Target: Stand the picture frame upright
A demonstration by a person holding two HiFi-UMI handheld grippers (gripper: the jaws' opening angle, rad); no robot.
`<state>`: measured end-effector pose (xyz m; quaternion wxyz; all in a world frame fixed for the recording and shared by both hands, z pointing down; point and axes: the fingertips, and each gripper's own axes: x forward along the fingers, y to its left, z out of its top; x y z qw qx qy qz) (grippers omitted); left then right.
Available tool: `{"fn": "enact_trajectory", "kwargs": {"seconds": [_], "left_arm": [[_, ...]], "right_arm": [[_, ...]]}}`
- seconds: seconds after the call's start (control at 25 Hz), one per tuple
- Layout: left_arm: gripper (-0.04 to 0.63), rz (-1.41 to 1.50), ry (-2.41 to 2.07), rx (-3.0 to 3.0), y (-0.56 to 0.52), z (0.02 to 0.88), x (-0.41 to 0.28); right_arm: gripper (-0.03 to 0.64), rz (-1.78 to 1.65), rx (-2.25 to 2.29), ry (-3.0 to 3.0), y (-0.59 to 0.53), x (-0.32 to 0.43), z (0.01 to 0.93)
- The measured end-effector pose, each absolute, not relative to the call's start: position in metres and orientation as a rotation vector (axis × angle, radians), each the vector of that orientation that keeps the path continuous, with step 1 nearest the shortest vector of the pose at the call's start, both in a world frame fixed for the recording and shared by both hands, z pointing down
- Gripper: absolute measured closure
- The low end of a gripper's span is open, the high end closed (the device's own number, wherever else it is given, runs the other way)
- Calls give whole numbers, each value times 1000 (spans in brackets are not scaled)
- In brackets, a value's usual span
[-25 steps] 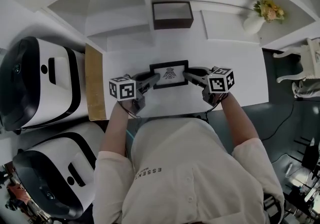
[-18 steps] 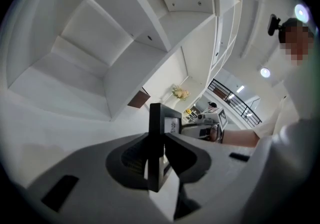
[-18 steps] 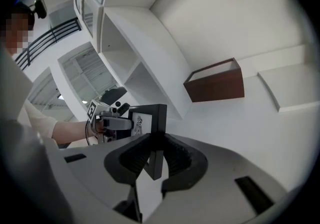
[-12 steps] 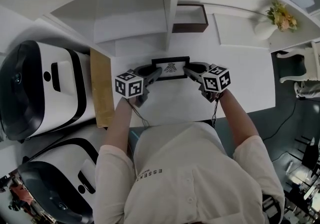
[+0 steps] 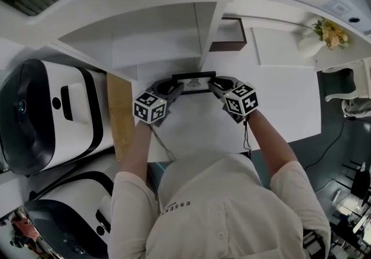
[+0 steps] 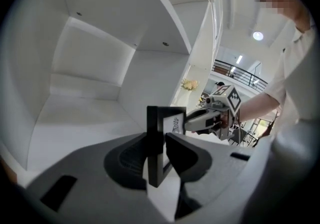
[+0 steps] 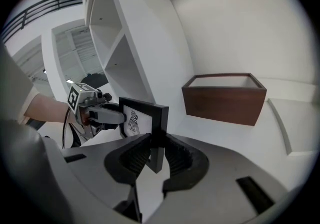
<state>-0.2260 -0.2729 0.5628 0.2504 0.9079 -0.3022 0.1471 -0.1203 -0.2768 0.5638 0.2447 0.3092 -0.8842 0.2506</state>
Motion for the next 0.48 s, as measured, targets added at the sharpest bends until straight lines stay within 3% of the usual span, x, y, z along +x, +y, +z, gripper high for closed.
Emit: {"fn": "enact_trajectory", "kwargs": {"seconds": [0.48], "left_arm": [[500, 511, -863, 2539, -293, 581, -235]], "right_arm": [[526, 583, 892, -2331, -298, -131, 581]]}}
